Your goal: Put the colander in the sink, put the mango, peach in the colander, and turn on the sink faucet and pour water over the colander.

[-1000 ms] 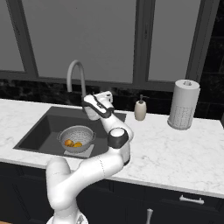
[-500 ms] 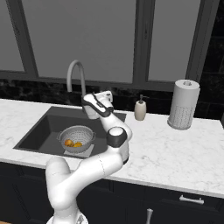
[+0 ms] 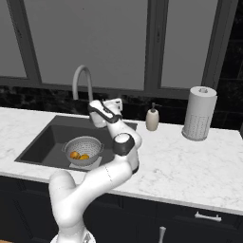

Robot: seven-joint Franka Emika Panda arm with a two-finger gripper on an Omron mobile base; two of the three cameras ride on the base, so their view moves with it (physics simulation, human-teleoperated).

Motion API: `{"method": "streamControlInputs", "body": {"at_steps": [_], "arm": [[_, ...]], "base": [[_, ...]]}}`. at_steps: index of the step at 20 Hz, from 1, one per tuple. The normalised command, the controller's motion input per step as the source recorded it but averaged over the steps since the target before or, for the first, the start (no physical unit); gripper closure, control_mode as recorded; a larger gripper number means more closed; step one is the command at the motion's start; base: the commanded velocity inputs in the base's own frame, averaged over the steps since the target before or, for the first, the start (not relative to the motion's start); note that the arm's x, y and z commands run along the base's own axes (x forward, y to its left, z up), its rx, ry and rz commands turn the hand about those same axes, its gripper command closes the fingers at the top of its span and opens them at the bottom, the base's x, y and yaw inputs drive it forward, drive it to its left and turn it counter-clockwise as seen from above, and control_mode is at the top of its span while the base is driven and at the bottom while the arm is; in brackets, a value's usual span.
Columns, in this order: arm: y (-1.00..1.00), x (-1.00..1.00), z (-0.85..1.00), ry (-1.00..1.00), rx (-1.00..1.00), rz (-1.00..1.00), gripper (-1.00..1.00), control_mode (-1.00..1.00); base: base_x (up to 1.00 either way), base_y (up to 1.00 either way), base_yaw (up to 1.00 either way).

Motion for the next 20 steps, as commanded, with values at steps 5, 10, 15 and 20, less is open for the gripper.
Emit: {"method": "streamControlInputs", "body": {"at_steps": [5, 10, 15, 20], "arm": [[-0.67, 0.1, -0.17, 0.04, -0.05, -0.01, 1.0, -1.0], [-0.82, 0.06, -0.2, 0.01, -0.04, 0.0, 1.0, -1.0], [-0.84, 0.03, -0.22, 0.0, -0.05, -0.02, 1.0, -1.0], [-0.84, 0.0, -0.21, 0.0, -0.05, -0.04, 1.0, -1.0]], "base": [[0.0, 0.0, 0.0], [0.0, 0.0, 0.0], [0.0, 0.0, 0.0], [0.0, 0.0, 0.0]]}}
